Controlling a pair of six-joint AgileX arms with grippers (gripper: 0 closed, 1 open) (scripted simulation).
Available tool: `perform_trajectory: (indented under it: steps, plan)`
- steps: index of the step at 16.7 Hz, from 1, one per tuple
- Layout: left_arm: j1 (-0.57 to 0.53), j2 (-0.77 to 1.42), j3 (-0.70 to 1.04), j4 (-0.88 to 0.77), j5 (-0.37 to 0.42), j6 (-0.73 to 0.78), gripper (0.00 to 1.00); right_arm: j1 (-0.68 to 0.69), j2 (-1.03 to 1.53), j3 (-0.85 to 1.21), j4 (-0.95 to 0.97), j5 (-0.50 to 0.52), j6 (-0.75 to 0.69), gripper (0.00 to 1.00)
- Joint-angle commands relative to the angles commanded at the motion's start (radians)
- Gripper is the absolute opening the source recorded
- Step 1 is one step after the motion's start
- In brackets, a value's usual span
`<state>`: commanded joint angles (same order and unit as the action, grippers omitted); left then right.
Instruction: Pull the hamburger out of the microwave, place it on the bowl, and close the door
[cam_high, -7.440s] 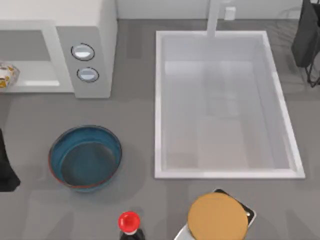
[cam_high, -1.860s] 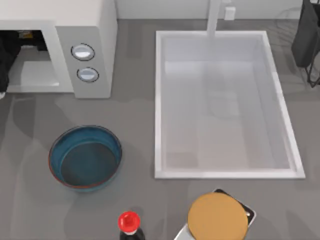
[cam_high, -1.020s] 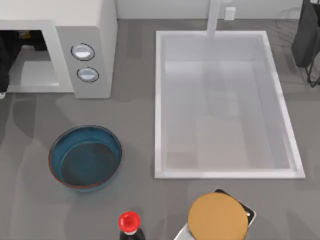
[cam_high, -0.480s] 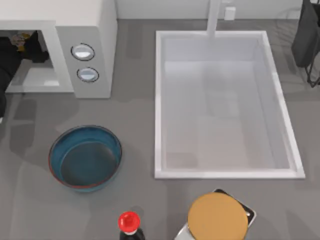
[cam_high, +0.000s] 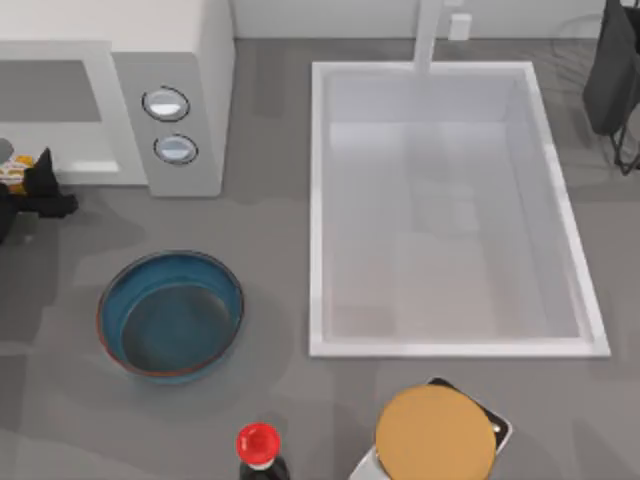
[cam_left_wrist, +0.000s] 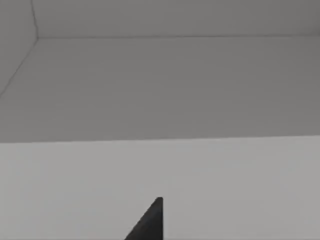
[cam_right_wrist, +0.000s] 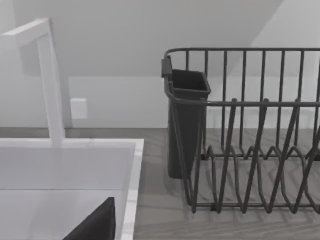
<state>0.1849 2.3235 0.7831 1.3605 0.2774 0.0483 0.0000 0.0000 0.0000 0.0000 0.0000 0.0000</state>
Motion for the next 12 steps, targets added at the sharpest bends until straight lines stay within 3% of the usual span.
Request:
perform_trajectory:
  steps: [4,12]
  plan:
    - [0.028,-0.046,-0.103,0.041,-0.014,0.027,0.00,0.000,0.000,0.000,0.000,0.000,0.000,1.00]
    - [-0.022,-0.113,-0.090,-0.033,0.024,0.071,0.00,0.000,0.000,0.000,0.000,0.000,0.000,1.00]
